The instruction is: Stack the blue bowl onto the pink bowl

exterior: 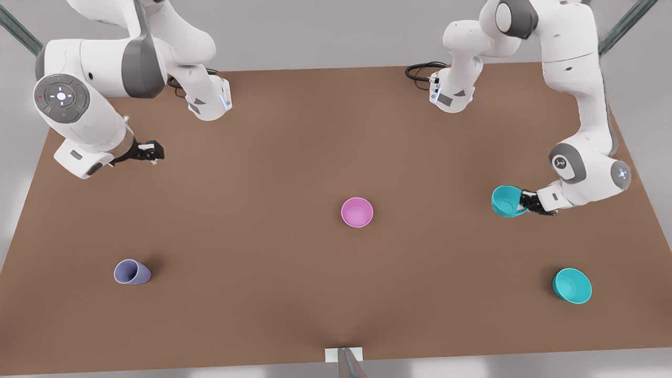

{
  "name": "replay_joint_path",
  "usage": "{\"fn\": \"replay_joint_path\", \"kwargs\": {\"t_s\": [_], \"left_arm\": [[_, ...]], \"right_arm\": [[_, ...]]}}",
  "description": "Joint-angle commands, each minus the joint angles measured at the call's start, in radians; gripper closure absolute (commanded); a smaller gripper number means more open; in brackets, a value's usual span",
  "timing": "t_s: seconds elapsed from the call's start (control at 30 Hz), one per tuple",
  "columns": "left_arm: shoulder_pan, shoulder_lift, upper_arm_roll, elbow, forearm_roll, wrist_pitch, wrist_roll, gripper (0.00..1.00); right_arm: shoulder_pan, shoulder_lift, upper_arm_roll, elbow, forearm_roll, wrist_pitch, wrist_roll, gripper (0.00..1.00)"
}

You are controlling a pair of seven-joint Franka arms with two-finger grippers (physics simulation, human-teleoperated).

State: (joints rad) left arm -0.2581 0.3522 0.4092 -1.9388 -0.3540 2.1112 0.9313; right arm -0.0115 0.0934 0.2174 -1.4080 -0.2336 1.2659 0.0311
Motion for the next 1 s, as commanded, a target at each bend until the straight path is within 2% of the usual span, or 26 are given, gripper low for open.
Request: {"fn": "replay_joint_path", "kwargs": {"t_s": [0.0, 0.03, 0.1, 0.17, 0.23, 0.33, 0.57, 0.7, 0.97], "left_arm": [[-0.167, 0.043, -0.003, 0.098, 0.021, -0.143, -0.785, 0.79], [-0.234, 0.073, -0.003, 0.173, 0.036, -0.201, -0.865, 0.79], [-0.322, 0.295, -0.004, 0.558, 0.049, -0.411, -1.134, 0.79], [-0.391, 0.343, -0.032, 0.58, 0.049, -0.424, -1.308, 0.79], [-0.395, 0.399, -0.078, 0.676, 0.015, -0.424, -1.442, 0.79], [-0.395, 0.416, -0.151, 0.695, -0.046, -0.424, -1.562, 0.79], [-0.411, 0.439, -0.23, 0.695, -0.045, -0.415, -1.614, 0.79], [-0.409, 0.464, -0.23, 0.69, -0.046, -0.336, -1.614, 0.79], [-0.405, 0.469, -0.23, 0.649, -0.037, -0.32, -1.586, 0.79]], "right_arm": [[-0.002, 0.002, 0.0, -0.005, 0.019, 0.001, -0.093, 0.0], [-0.004, 0.003, -0.001, -0.006, 0.022, 0.001, -0.093, 0.0], [-0.004, 0.006, -0.001, -0.009, 0.026, 0.001, -0.091, 0.0], [-0.005, 0.009, -0.003, -0.009, 0.031, 0.001, -0.089, 0.0], [-0.007, 0.017, -0.004, -0.009, 0.031, 0.001, -0.089, 0.0], [-0.015, 0.022, -0.004, -0.009, 0.033, 0.001, -0.089, 0.0], [-0.019, 0.034, -0.004, -0.016, 0.043, 0.003, -0.089, 0.0], [-0.03, 0.042, -0.004, -0.017, 0.043, 0.007, -0.089, 0.0], [-0.039, 0.046, -0.006, -0.029, 0.045, 0.009, -0.089, 0.0]]}}
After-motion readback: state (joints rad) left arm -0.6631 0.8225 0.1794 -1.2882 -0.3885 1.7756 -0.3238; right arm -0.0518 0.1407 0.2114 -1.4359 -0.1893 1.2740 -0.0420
